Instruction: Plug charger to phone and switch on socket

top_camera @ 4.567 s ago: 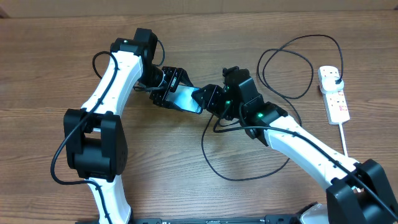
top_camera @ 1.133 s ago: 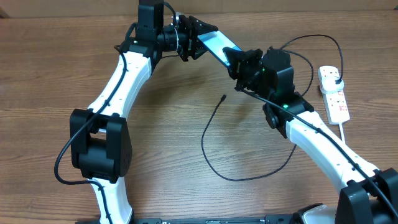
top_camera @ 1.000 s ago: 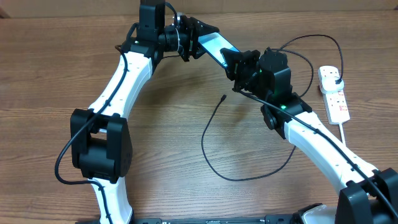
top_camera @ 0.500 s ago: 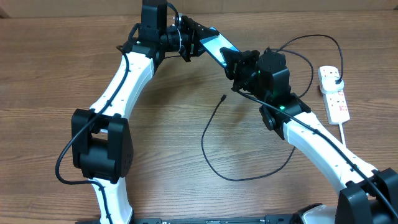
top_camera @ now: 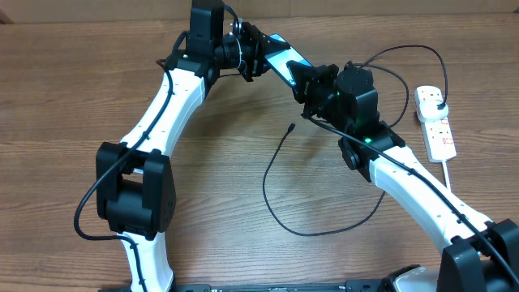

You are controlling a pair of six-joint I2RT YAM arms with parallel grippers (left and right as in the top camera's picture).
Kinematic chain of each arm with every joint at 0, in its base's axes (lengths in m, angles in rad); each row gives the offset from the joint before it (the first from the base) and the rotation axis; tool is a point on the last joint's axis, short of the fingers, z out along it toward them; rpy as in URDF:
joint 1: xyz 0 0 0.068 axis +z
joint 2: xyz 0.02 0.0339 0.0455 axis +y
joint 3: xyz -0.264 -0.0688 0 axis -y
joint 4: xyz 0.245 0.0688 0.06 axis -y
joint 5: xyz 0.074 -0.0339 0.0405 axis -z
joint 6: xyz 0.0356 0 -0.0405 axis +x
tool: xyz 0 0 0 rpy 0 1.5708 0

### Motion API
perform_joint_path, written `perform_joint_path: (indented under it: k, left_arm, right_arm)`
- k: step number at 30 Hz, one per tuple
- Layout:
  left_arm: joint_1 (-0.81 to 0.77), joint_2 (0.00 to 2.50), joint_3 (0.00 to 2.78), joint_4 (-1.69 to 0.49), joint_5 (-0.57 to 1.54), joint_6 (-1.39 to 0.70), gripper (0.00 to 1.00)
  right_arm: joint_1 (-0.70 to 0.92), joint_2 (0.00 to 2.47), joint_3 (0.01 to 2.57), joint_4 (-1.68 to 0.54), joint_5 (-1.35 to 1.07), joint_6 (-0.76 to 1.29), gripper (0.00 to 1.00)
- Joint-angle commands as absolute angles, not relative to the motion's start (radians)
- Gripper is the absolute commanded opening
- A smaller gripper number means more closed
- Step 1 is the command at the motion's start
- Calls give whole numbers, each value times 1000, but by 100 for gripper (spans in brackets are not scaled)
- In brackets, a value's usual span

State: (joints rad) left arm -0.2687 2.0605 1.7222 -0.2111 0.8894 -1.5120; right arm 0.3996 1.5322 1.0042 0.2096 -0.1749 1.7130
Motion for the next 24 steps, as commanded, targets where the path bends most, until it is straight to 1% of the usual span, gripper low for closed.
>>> perform_joint_path:
  k: [1, 4, 6, 9, 12, 15, 19, 22, 24]
  left_arm:
    - [-276, 2052, 1739, -209, 880, -1512, 16]
    - [-276, 2052, 1739, -209, 879, -1512, 11]
    - [-276, 2052, 1739, -209, 877, -1512, 4]
    - [-276, 2052, 1739, -209, 868, -1511, 4]
    - [-276, 2052, 1739, -213, 864, -1506, 4]
    - [-272, 2052, 1739, -213, 857, -1469, 4]
    - [-249, 2052, 1739, -213, 857, -1348, 4]
    - [-218, 2052, 1739, -241, 864, -1200, 4]
    - [-186, 2052, 1739, -292, 874, -1073, 4]
  right_arm:
    - [405, 1501, 1023, 231, -179, 1702, 4]
    - [405, 1501, 1023, 231, -179, 1702, 5]
    - [405, 1501, 1023, 231, -179, 1702, 9]
    - [405, 1501, 1023, 230, -179, 1702, 15]
    - [405, 1501, 1023, 223, -179, 1701, 18]
    - [402, 1501, 1023, 194, -172, 1698, 24]
    - [382, 1501, 1023, 116, -173, 1657, 33]
    - [337, 1501, 1023, 46, -173, 1544, 39]
    - [286, 1501, 1023, -33, -188, 1461, 40]
